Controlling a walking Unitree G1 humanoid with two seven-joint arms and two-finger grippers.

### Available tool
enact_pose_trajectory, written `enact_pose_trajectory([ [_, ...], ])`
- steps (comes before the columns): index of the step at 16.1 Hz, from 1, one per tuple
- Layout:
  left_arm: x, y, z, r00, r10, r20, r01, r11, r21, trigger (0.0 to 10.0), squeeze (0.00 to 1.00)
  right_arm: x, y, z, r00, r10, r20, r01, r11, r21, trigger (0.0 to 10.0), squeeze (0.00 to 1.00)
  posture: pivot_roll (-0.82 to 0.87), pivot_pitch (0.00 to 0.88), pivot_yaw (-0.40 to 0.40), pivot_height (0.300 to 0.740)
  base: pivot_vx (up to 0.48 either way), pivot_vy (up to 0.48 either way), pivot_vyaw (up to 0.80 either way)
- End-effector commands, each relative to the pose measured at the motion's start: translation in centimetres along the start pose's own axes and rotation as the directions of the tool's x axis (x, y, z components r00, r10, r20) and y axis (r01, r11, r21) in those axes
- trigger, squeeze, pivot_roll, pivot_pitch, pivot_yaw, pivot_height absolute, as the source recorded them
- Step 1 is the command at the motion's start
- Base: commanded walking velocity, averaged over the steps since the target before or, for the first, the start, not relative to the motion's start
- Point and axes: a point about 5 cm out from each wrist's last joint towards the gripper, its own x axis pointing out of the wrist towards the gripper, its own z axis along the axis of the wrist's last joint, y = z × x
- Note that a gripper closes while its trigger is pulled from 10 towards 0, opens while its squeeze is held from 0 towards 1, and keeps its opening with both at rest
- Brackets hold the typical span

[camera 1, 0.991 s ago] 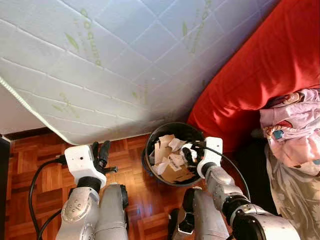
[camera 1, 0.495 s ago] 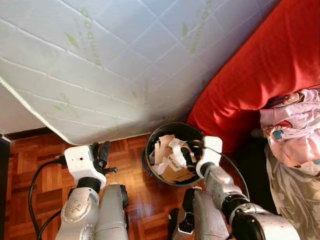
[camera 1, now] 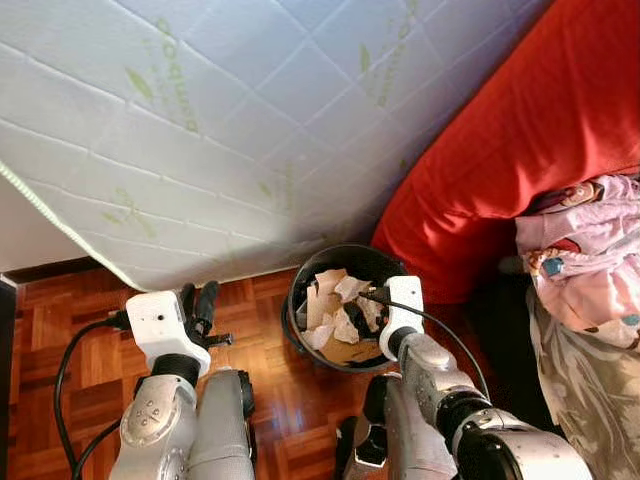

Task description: Clean up the room

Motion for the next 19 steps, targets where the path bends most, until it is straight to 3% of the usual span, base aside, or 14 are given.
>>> enact_pose_trajectory([
  [1, -0.4, 0.6, -1.2, 0.999, 0.017, -0.042, -0.017, 1.000, 0.000, 10.0, 0.00, -0.5, -1.2, -0.7, 1.000, -0.030, -0.004, 0.030, 1.000, -0.001, 10.0, 0.00, 0.29, 0.303, -0.141, 0.624, 0.000, 0.000, 0.00],
  [5, -0.2, 2.1, -3.2, 0.994, 0.049, -0.102, -0.047, 0.999, 0.023, 10.0, 0.00, -1.2, -3.2, -1.5, 0.996, -0.089, -0.015, 0.089, 0.996, 0.004, 10.0, 0.00, 0.29, 0.243, -0.144, 0.664, 0.000, 0.000, 0.00],
  [7, -0.5, 4.8, -5.2, 0.981, 0.095, -0.169, -0.085, 0.994, 0.066, 10.0, 0.00, -2.3, -5.0, -3.3, 0.989, -0.137, -0.053, 0.137, 0.991, -0.015, 10.0, 0.00, 0.28, 0.159, -0.133, 0.689, 0.000, 0.000, 0.00],
  [11, -1.3, 6.5, -8.4, 0.950, 0.116, -0.289, -0.097, 0.992, 0.080, 10.0, 0.00, -4.0, -7.3, -5.5, 0.970, -0.225, -0.097, 0.227, 0.974, 0.008, 10.0, 0.00, 0.25, 0.037, -0.104, 0.713, 0.000, 0.000, 0.00],
  [13, -2.3, 7.3, -11.5, 0.907, 0.132, -0.400, -0.107, 0.991, 0.085, 10.0, 0.00, -5.5, -8.9, -7.4, 0.946, -0.288, -0.146, 0.291, 0.957, 0.000, 10.0, 0.00, 0.23, 0.000, -0.087, 0.713, 0.000, 0.000, 0.00],
  [18, -3.9, 7.8, -14.6, 0.826, 0.177, -0.535, -0.150, 0.984, 0.095, 10.0, 0.00, -7.3, -9.2, -10.6, 0.911, -0.336, -0.238, 0.353, 0.935, 0.030, 10.0, 0.00, 0.22, 0.000, -0.081, 0.713, 0.000, 0.000, 0.00],
  [19, -4.9, 7.7, -15.8, 0.786, 0.193, -0.588, -0.147, 0.981, 0.126, 10.0, 0.00, -7.8, -9.4, -11.4, 0.895, -0.360, -0.261, 0.384, 0.922, 0.046, 10.0, 0.00, 0.20, 0.000, -0.097, 0.713, 0.000, 0.000, 0.00],
])
